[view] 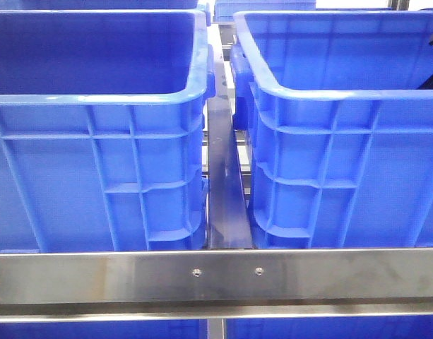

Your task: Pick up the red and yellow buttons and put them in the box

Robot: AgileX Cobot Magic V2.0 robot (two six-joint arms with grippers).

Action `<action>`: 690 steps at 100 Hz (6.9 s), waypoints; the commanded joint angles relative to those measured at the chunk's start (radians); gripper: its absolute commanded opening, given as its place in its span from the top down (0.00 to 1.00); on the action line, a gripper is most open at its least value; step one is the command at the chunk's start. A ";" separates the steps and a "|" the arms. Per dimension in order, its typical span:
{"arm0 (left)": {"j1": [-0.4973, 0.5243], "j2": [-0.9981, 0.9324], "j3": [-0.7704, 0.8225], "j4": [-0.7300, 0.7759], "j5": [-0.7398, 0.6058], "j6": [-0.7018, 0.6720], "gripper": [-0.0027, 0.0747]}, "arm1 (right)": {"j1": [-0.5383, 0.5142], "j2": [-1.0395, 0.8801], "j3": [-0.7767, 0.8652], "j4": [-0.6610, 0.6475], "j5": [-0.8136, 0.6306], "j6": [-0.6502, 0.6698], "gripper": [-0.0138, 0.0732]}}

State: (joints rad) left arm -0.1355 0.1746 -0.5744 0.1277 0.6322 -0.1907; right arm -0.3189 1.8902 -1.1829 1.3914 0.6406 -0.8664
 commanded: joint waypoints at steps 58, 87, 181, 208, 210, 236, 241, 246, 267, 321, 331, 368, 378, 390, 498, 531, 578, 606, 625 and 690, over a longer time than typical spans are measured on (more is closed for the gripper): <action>0.002 0.013 -0.026 -0.001 -0.078 -0.009 0.99 | -0.007 0.026 -0.089 0.069 0.033 0.044 0.79; 0.002 0.013 -0.026 -0.001 -0.078 -0.009 0.99 | -0.007 0.026 -0.089 0.069 0.007 0.044 0.60; 0.002 0.013 -0.026 -0.001 -0.078 -0.009 0.99 | -0.007 -0.033 -0.089 0.070 -0.163 0.039 0.15; 0.002 0.013 -0.026 -0.001 -0.078 -0.009 0.99 | -0.005 -0.146 -0.073 -0.013 -0.109 0.027 0.15; 0.002 0.013 -0.026 -0.001 -0.078 -0.009 0.99 | -0.005 -0.157 -0.069 -0.017 -0.109 0.027 0.15; 0.002 0.013 -0.026 -0.001 -0.078 -0.009 0.99 | 0.030 -0.336 0.081 -0.027 -0.191 -0.080 0.15; 0.002 0.013 -0.026 -0.001 -0.078 -0.009 0.99 | 0.057 -0.376 0.115 -0.027 -0.237 -0.111 0.15; 0.002 0.013 -0.026 -0.001 -0.078 -0.009 0.99 | 0.093 -0.416 0.145 -0.027 -0.292 -0.142 0.15; 0.002 0.013 -0.026 -0.001 -0.078 -0.009 0.99 | 0.280 -0.566 0.247 -0.027 -0.496 -0.237 0.15; 0.002 0.013 -0.026 -0.001 -0.078 -0.009 0.99 | 0.426 -0.998 0.551 -0.027 -0.631 -0.336 0.15; 0.002 0.013 -0.026 -0.001 -0.078 -0.009 0.99 | 0.426 -1.101 0.620 -0.027 -0.626 -0.336 0.15; 0.002 0.013 -0.026 -0.001 -0.078 -0.009 0.99 | 0.426 -1.450 0.790 -0.027 -0.574 -0.336 0.15; 0.002 0.013 -0.026 -0.001 -0.078 -0.009 0.99 | 0.426 -1.495 0.800 -0.027 -0.574 -0.336 0.21; 0.002 0.013 -0.026 -0.001 -0.078 -0.009 0.99 | 0.426 -1.502 0.800 -0.027 -0.574 -0.336 0.42; 0.002 0.013 -0.026 -0.001 -0.078 -0.009 0.99 | 0.426 -1.502 0.800 -0.025 -0.594 -0.336 0.92; 0.002 0.013 -0.026 -0.001 -0.078 -0.009 0.99 | 0.426 -1.505 0.800 -0.151 -0.602 -0.241 0.92; 0.002 0.013 -0.026 -0.001 -0.078 -0.009 0.99 | 0.426 -1.613 0.800 -1.488 -0.579 1.049 0.92; 0.002 0.013 -0.026 -0.001 -0.078 -0.009 0.99 | 0.426 -1.728 0.869 -1.518 -0.583 1.071 0.92; 0.002 0.013 -0.026 -0.001 -0.078 -0.009 0.99 | 0.426 -1.830 0.986 -1.506 -0.626 1.060 0.92; 0.002 0.013 -0.026 -0.001 -0.078 -0.009 0.99 | 0.357 -1.923 1.211 -1.397 -0.788 0.993 0.92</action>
State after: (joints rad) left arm -0.1355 0.1746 -0.5744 0.1277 0.6322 -0.1907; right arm 0.0435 -0.0113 0.0250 0.0000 -0.0283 0.1380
